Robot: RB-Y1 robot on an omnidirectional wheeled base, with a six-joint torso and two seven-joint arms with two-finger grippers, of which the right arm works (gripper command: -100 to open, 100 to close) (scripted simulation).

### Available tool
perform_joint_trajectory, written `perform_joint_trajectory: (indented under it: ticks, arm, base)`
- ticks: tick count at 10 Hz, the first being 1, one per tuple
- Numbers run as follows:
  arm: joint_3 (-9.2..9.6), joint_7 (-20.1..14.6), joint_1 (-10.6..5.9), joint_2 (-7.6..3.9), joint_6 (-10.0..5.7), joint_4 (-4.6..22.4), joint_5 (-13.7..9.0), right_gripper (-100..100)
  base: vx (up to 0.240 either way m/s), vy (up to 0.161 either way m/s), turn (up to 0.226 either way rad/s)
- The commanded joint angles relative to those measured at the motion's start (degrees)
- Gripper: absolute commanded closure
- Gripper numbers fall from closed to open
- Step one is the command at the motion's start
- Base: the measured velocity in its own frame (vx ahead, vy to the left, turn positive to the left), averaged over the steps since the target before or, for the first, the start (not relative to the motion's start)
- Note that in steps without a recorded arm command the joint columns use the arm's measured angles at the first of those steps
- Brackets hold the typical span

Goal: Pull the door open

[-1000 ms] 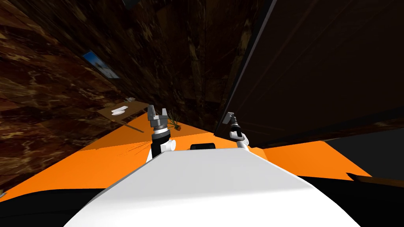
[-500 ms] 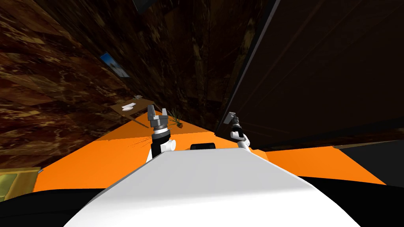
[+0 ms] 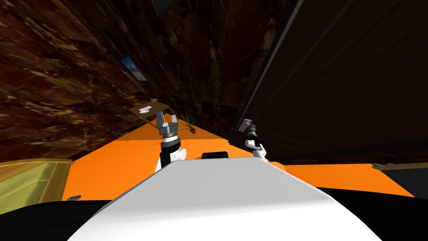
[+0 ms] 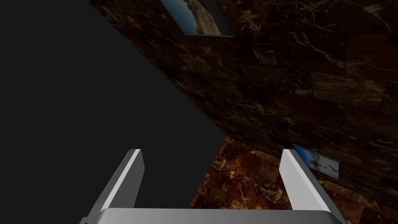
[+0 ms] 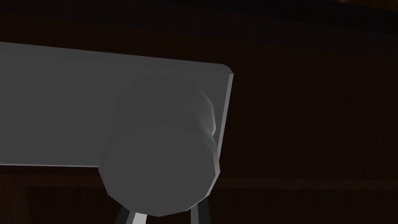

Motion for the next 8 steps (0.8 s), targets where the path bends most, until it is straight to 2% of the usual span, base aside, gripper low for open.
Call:
perform_joint_trajectory:
  ticks: [1, 2, 3, 5, 6, 8]
  arm:
    - [0.92, -2.1, -0.44, 0.57, -0.06, -0.6, -1.6, 100]
    - [0.87, -4.1, -0.37, 0.20, -0.23, -0.4, -4.0, 100]
    - [0.87, -4.4, -0.37, 0.20, -0.23, -0.4, -4.1, 100]
    - [0.76, -8.4, -0.23, -0.56, -0.56, 0.0, -8.3, 100]
    - [0.76, -9.2, -0.23, -0.56, -0.56, 0.0, -8.9, 100]
    - [0.66, -13.1, -0.10, -1.30, -0.89, 0.4, -13.0, 100]
  base:
    - [-0.080, -0.030, 0.049]
    - [-0.072, -0.018, 0.119]
    - [-0.057, -0.009, 0.086]
    - [-0.085, -0.015, 0.161]
    - [-0.082, -0.022, 0.094]
    - [-0.089, -0.026, 0.170]
